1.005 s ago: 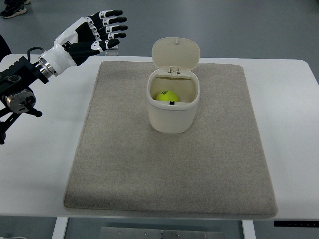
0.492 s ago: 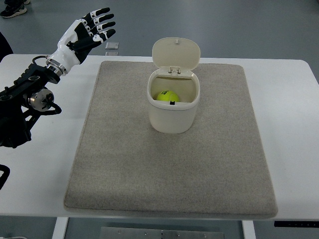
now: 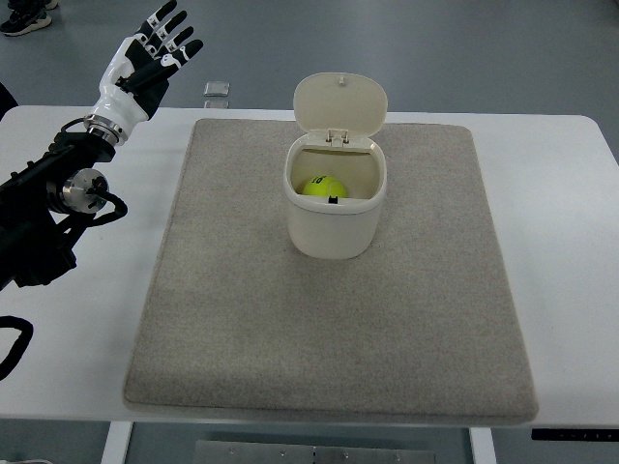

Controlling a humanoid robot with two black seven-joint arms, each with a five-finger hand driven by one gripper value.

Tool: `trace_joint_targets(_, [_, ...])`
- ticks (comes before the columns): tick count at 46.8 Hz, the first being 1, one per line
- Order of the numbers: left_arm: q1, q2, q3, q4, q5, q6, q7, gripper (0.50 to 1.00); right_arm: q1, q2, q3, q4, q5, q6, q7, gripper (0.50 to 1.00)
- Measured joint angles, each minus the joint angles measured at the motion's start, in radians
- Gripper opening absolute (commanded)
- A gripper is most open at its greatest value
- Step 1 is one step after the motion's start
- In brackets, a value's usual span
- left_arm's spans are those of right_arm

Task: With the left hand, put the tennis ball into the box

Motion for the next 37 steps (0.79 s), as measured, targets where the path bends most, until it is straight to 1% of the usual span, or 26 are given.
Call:
trace_joint_targets(13, [0.000, -0.031, -0.006, 0.078, -0.108, -0.001, -0.003, 0.988, 0.000, 0.000, 0.000, 0.000, 0.000, -0.001, 0.000, 0.903])
trace_joint_targets(37, [-0.002, -0.025, -0.003, 0.088, -0.103, 0.002, -0.003, 0.990, 0.000, 0.000, 0.000, 0.000, 0.000, 0.000, 0.000, 0.901])
